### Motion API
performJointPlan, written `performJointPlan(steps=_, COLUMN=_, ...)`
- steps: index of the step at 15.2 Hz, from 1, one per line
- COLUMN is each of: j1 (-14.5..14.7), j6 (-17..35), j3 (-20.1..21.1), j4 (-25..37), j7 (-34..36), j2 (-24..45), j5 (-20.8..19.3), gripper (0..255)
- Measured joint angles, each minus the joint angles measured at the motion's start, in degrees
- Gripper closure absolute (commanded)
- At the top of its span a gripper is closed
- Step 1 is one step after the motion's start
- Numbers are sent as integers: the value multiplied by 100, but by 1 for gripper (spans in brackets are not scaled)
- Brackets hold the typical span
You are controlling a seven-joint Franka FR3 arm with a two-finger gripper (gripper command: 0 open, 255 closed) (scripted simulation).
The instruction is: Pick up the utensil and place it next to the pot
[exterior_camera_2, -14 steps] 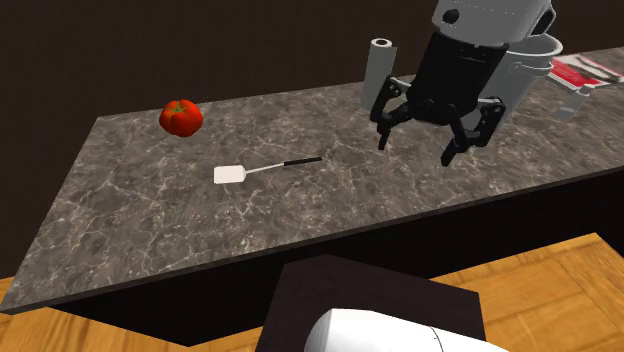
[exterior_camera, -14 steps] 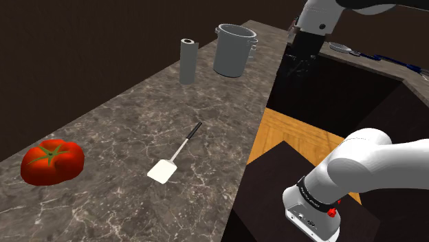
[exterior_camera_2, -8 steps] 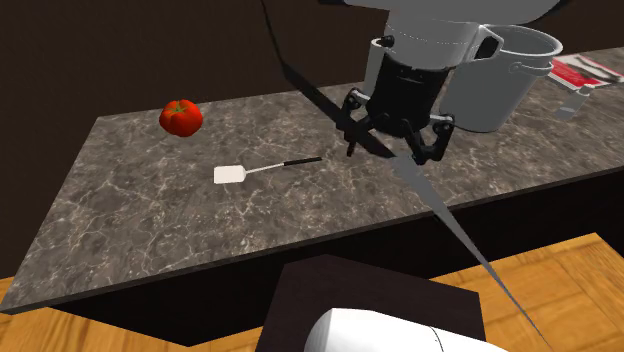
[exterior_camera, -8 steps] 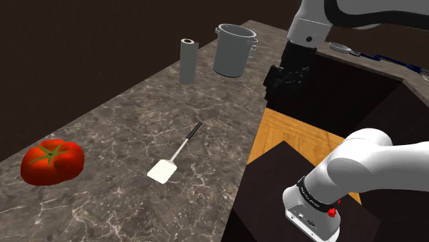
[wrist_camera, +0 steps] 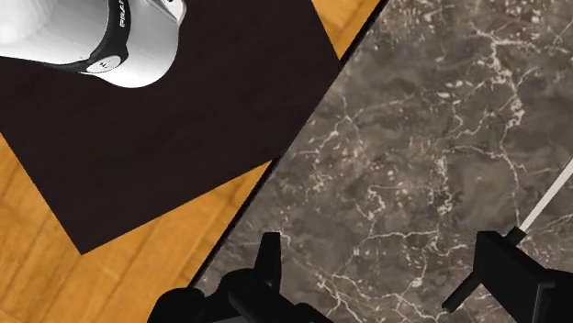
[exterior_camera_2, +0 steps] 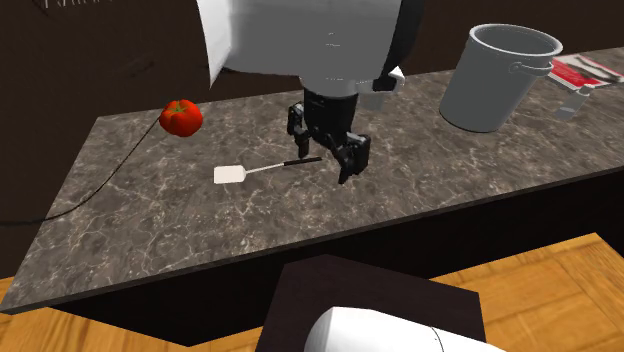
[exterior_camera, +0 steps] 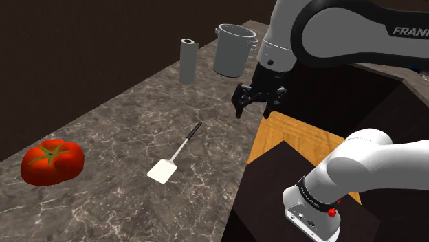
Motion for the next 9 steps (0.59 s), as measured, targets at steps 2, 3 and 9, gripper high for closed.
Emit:
performJointPlan(steps=2, j1=-86, j6=312, j3=462, j4=81, j7=607, j2=255, j5=206, gripper=0)
performJointPlan(steps=3, j1=-141, j6=445, j3=690, j4=150, j7=914, j2=384, j5=287, gripper=0)
performJointPlan(steps=9, j1=-826, j6=1346, j3=2056, j4=657, j7=2668, j2=1400, j5=391, gripper=0)
